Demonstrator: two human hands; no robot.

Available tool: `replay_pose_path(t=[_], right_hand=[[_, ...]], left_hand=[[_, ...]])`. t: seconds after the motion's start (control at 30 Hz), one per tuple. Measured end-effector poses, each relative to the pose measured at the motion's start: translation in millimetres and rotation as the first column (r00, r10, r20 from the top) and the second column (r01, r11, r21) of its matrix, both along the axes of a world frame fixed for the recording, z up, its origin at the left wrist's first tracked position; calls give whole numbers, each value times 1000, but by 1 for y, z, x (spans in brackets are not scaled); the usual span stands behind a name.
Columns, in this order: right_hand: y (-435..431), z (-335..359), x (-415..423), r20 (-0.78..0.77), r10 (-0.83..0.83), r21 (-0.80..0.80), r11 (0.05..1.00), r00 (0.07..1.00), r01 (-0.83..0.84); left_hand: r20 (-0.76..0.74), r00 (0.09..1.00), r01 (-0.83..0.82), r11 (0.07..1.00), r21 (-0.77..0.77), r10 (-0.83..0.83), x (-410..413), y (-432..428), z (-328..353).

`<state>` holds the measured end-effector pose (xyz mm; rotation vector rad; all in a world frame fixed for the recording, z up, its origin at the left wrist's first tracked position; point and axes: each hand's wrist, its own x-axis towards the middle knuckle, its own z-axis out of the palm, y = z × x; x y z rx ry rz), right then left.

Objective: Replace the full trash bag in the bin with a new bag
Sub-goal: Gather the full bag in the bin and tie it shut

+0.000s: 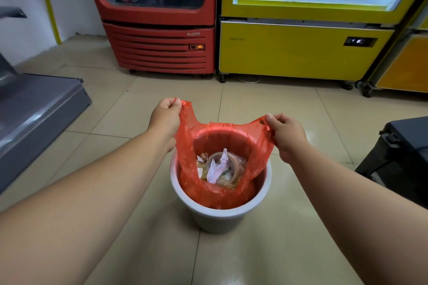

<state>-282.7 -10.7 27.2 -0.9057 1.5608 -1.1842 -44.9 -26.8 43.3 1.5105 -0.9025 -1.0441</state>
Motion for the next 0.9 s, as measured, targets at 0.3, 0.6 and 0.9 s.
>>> replay_pose_path(t=[0.3, 0.6, 0.9], right_hand=[[5, 33, -26, -411, 160, 64, 987, 898, -146], [18, 79, -35, -256, 627, 259, 777, 735, -573], [9, 60, -44, -622, 132, -52, 976, 771, -210]], left_hand=[[146, 980, 158, 979, -132, -138, 19, 28, 13], [663, 656, 500, 866, -22, -362, 37, 58, 33], [495, 824, -69, 915, -397, 277, 41, 43, 4]])
